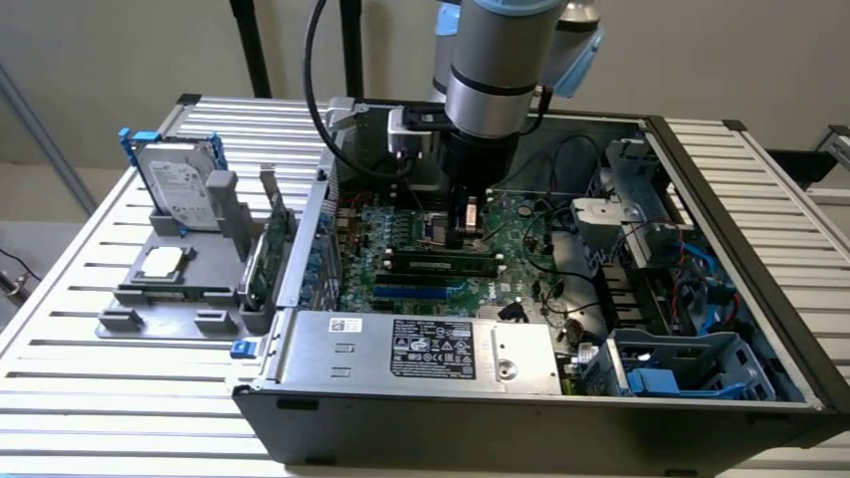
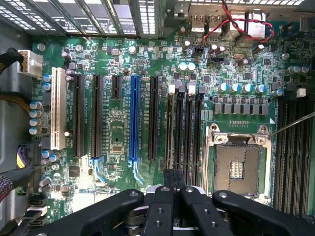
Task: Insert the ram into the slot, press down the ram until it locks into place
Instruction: 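Insert the ram into the slot, then press down the ram until it locks into place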
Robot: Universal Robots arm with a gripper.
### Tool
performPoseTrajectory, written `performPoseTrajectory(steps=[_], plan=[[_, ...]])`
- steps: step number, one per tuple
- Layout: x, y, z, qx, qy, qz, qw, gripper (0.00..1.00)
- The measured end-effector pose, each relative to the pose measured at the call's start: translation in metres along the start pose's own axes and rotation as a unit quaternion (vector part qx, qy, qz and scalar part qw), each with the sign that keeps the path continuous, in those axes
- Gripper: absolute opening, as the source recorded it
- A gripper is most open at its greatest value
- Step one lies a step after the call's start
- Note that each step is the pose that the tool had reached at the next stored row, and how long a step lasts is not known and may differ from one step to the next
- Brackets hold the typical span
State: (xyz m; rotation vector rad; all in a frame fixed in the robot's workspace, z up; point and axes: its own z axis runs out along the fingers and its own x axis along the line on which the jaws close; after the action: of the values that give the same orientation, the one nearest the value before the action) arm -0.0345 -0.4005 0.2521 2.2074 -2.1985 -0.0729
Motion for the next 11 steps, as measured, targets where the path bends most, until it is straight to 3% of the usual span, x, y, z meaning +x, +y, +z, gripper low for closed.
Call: performPoseTrajectory(steps=[11], plan=[[0.0, 0.0, -0.0001, -0.0001, 0.0001, 0.0, 1.0, 0.11]])
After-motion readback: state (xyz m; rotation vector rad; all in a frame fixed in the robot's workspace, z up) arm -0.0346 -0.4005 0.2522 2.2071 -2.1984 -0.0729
